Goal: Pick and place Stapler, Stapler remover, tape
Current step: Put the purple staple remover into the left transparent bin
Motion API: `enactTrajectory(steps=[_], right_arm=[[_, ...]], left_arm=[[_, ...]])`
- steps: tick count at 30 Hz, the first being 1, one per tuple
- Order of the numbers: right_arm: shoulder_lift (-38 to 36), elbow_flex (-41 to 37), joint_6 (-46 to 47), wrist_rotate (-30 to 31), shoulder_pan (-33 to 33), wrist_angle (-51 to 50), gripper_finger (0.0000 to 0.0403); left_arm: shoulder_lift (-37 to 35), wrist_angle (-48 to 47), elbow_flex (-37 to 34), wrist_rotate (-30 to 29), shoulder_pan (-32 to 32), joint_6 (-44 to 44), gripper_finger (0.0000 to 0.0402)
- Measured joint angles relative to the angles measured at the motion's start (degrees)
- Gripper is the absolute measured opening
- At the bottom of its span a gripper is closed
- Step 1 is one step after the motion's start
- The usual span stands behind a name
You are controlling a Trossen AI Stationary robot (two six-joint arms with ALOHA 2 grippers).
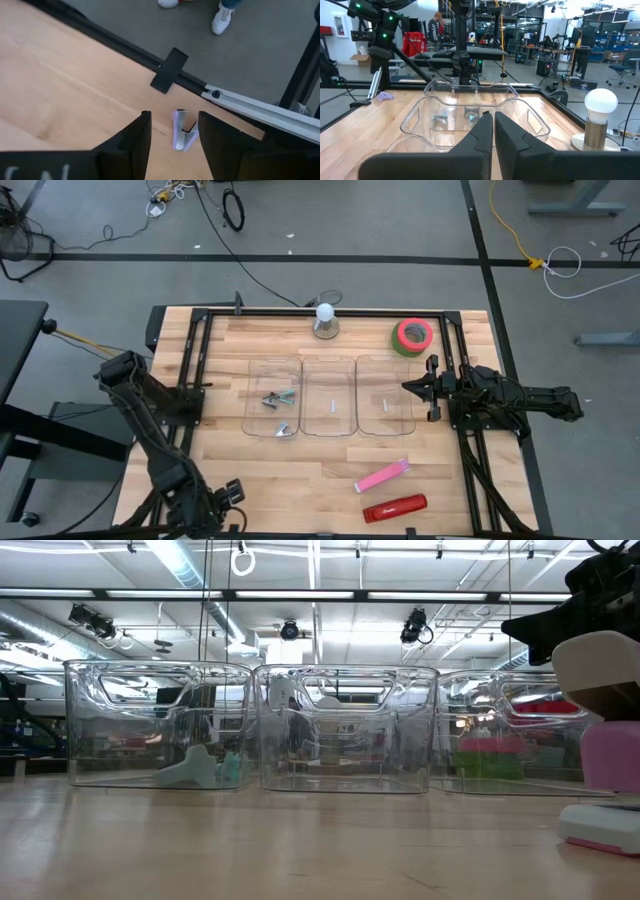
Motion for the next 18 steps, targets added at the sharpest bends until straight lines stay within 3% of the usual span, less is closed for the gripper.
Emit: enactTrajectory(steps=[7,18], right_arm=[[0.00,0.01,0.02,-0.01,-0.02,0.00,0.0022],[0.00,0.00,0.01,-0.01,0.00,0.00,0.0022]], left_arm=[[0.00,0.89,-0.47,-2.49,-1.25,3.30,0.0167],[0.02,13.95,-12.37,-0.83,-3.34,2.89,0.0167]])
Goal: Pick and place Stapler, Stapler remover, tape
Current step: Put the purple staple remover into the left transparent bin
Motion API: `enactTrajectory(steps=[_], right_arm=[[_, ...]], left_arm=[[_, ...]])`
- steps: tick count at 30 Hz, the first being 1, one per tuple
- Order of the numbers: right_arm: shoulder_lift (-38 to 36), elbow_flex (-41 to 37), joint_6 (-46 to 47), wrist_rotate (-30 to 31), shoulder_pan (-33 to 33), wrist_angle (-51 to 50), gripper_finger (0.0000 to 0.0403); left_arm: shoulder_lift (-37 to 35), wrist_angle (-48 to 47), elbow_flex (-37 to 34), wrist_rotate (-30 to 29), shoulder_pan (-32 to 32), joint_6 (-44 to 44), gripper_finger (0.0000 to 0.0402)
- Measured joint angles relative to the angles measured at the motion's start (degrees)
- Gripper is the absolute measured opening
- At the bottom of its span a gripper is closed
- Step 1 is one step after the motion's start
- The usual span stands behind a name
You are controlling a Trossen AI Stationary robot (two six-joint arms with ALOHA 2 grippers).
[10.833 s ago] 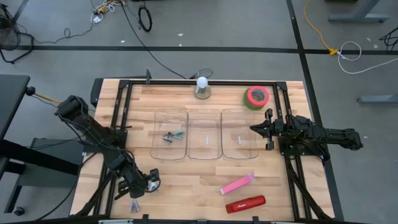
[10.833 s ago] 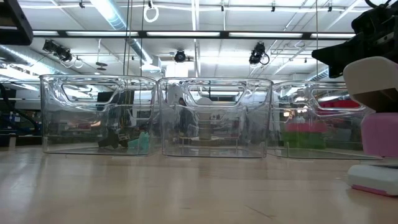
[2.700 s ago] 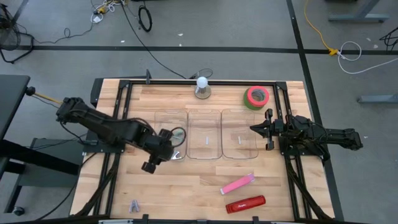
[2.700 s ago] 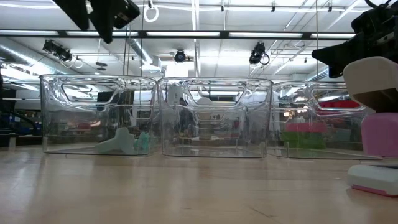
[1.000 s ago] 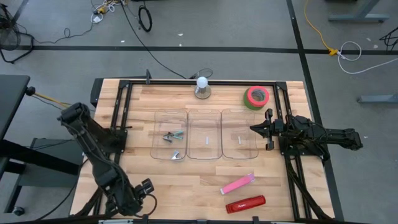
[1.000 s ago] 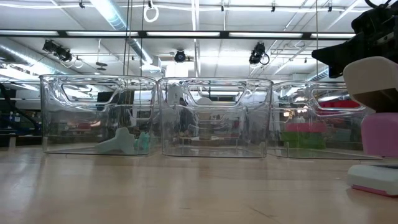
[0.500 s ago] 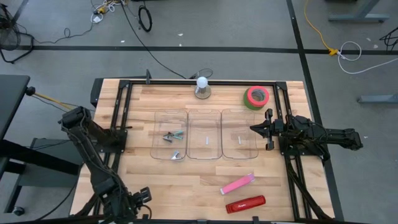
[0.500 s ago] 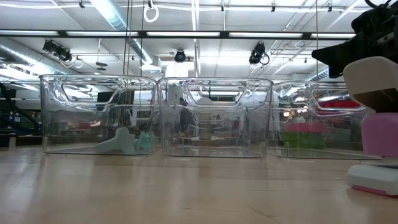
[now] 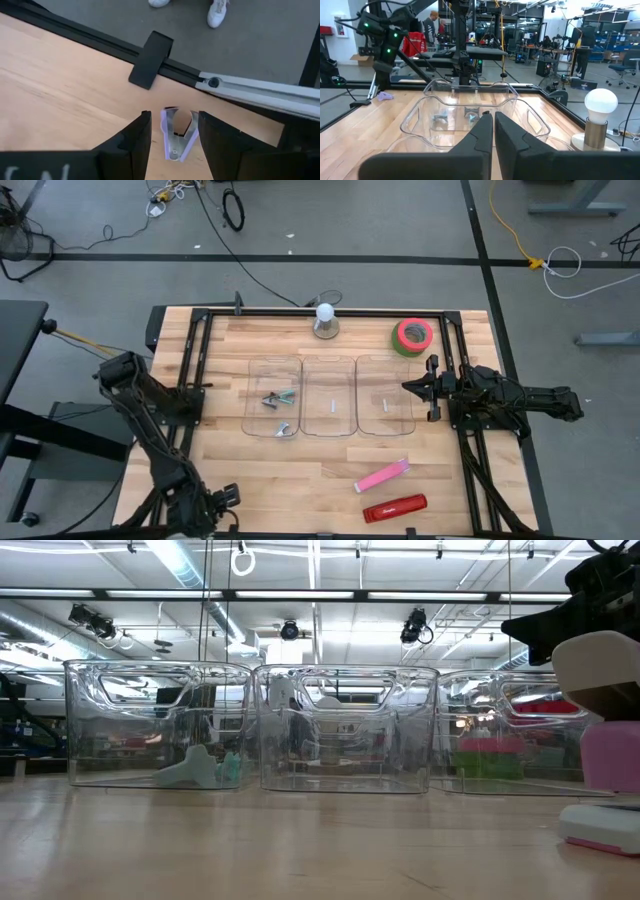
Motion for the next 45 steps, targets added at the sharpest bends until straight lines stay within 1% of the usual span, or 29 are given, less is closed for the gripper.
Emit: enactTrajectory(steps=[8,14,19,22,26,30,33,38,45], right_arm=[[0.00,-0.01,-0.01,0.01,-0.01,0.00,0.0022],[0.00,0.01,-0.01,0.01,-0.02,0.00,0.0022],[0.00,0.01,0.00,0.00,0.00,-0.01,0.0022],[0.00,0.01,0.00,0.00,0.00,0.00,0.0022],[0.00,0.01,0.01,0.01,-0.01,-0.01,0.0022],[0.00,0.01,0.01,0.00,0.00,-0.01,0.0022],[0.00,0.01,0.00,0.01,-0.01,0.00,0.0022],[0.00,-0.01,0.01,-0.01,-0.02,-0.02,0.0022],[0.00,0.00,0.00,0.00,0.00,-0.01,0.0022]], left_arm=[[0.00,6.15,-4.93,-0.04,-0.12,-0.38,0.0167],[0.00,8.15,-6.45,0.21,1.14,-3.83,0.0167],[0.00,8.49,-6.45,3.04,3.39,-4.20,0.0167],[0.00,8.46,-6.45,5.78,4.59,-4.27,0.0167],[-0.02,7.99,-6.45,8.11,4.95,-4.13,0.0167],[-0.03,8.20,-6.66,8.37,4.91,-4.09,0.0167],[-0.11,9.27,-8.53,8.35,4.95,-4.50,0.0167],[-0.09,9.68,-10.13,8.36,4.93,-7.51,0.0167],[-0.09,12.01,-10.24,8.34,4.95,-6.72,0.0167]])
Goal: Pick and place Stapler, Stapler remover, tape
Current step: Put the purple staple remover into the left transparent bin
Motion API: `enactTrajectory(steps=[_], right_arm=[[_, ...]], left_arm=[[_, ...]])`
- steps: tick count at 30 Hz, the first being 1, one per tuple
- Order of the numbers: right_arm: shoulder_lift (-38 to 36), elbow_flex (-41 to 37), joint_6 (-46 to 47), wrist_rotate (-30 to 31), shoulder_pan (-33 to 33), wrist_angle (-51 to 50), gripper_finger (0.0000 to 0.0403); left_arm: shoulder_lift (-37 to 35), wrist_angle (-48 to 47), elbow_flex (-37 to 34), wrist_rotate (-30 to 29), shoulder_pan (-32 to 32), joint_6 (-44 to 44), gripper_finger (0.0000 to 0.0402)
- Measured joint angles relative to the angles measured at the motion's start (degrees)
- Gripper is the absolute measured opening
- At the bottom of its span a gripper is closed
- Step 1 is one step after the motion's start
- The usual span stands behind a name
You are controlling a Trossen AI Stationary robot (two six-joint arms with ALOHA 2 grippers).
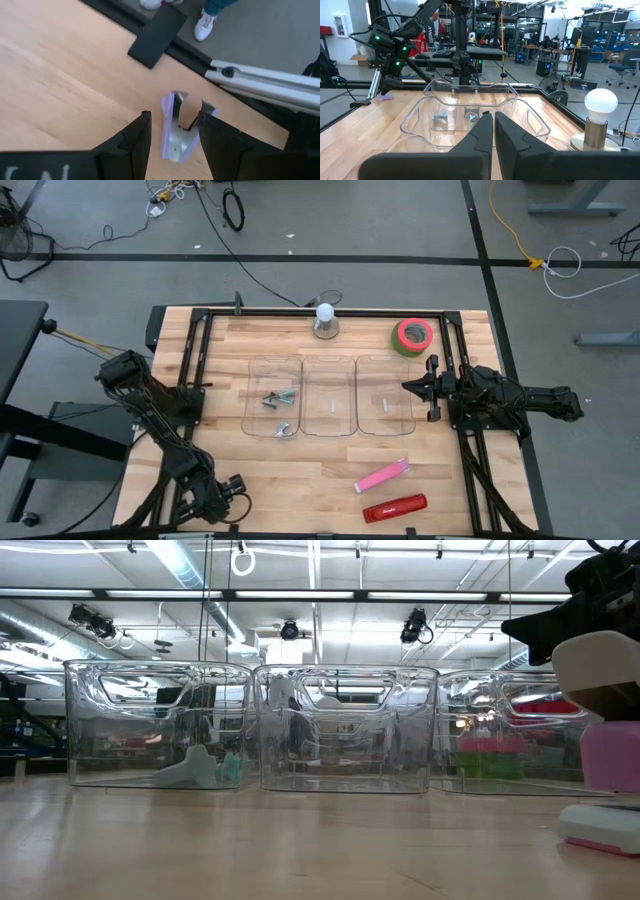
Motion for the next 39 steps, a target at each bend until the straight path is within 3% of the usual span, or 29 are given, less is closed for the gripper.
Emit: enactTrajectory(steps=[20,39], right_arm=[[0.00,0.00,0.01,0.00,-0.02,0.01,0.0022],[0.00,0.00,0.00,0.01,0.00,0.01,0.0022]], left_arm=[[3.37,-0.39,0.52,1.06,-0.02,-2.33,0.0116],[3.37,-0.87,2.20,1.06,-0.02,-2.29,0.0115]])
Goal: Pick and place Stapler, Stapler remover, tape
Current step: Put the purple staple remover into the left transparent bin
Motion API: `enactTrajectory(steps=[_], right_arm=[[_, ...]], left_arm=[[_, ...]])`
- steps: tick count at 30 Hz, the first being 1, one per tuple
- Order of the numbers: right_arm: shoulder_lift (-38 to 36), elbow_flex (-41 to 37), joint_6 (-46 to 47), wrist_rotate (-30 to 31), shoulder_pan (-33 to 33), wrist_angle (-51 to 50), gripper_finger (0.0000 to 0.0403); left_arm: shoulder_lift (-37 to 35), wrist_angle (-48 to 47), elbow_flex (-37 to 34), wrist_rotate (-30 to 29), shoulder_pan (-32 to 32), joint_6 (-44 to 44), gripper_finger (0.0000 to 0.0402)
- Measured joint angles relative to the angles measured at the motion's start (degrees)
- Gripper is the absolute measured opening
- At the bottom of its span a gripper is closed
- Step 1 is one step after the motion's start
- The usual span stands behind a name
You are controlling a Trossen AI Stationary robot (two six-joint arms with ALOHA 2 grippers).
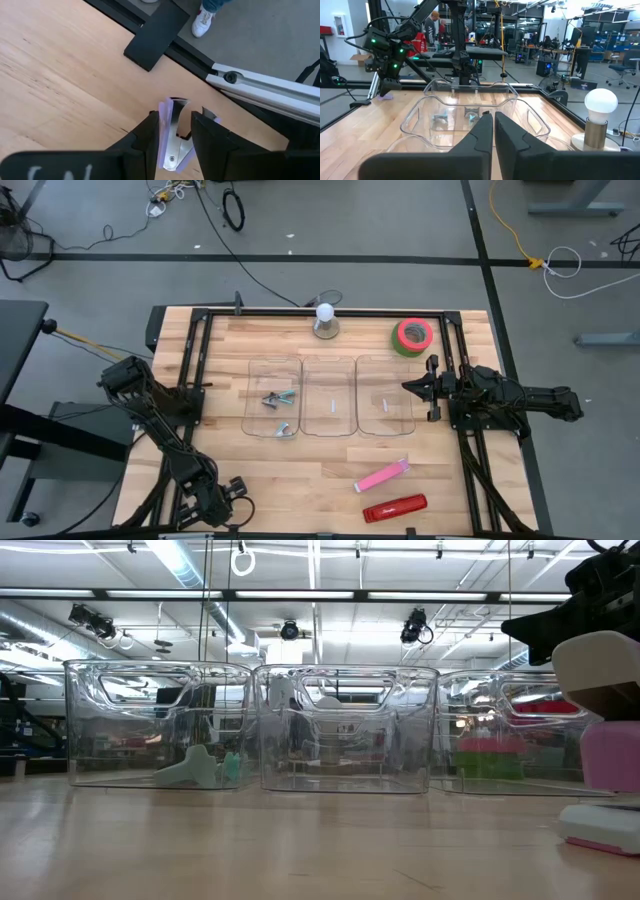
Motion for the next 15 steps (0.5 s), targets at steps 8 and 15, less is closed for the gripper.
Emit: enactTrajectory(steps=[8,15], right_arm=[[0.00,0.01,0.00,-0.01,0.00,0.00,0.0022],[0.00,0.00,0.01,0.00,-0.01,-0.02,0.0022]], left_arm=[[0.00,0.02,0.00,-0.01,0.24,1.28,0.0115],[0.00,0.04,0.00,-0.02,0.28,1.59,0.0092]])
